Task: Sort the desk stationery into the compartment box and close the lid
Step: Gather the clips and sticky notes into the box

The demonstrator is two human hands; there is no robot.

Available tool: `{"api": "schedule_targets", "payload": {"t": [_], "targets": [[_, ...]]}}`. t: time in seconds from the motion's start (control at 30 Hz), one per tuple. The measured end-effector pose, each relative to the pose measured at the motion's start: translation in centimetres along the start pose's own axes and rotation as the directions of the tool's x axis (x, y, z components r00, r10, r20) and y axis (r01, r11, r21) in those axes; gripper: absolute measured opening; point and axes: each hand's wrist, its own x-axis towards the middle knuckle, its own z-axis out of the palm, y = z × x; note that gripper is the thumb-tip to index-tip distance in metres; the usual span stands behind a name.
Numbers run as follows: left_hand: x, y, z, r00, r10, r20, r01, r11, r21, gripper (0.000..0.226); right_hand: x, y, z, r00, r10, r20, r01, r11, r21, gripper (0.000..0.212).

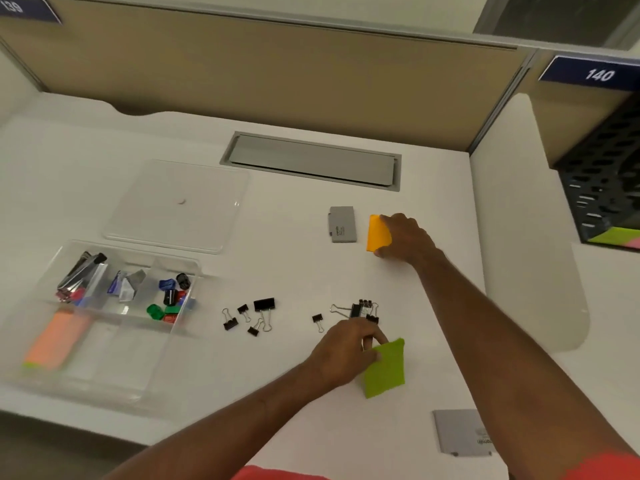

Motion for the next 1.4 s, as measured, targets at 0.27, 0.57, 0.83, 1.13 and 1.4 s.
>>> {"api": "schedule_targets", "payload": {"t": [0.27, 0.57, 0.83, 1.13, 1.4], "targets": [[-1.8, -1.0, -2.3, 0.978, -0.186, -0.098, 0.138, 0.92, -0.368, 0.011, -3.0, 1.2, 1.2, 0.993, 0.119, -0.024, -0.118, 0.993, 0.027, 0.103], [-3.2, -3.4, -6.0, 0.955, -0.261, -0.14, 0.153, 0.841, -0.519, 0.003, -4.7, 1.3, 0.8, 0.944, 0.33, -0.005, -0.33, 0.943, 0.042, 0.11], [-5.9, -5.9, -10.4, 0.933, -0.278, -0.228, 0.104, 0.815, -0.57, 0.009, -5.8, -1.7, 1.1, 0.931, 0.304, -0.201, -0.345, 0.914, -0.212, 0.093], [-12.0, -11.0, -16.8, 0.91, -0.317, -0.266, 0.086, 0.774, -0.627, 0.007, -8.6, -6.6, 1.5, 0.898, 0.192, -0.395, -0.298, 0.927, -0.228, 0.025], [-18.1, -14.9, -23.4, 0.87, -0.35, -0.347, 0.041, 0.753, -0.656, 0.009, -10.2, -17.3, 1.7, 0.804, 0.107, -0.585, -0.122, 0.992, 0.014, 0.024]]}}
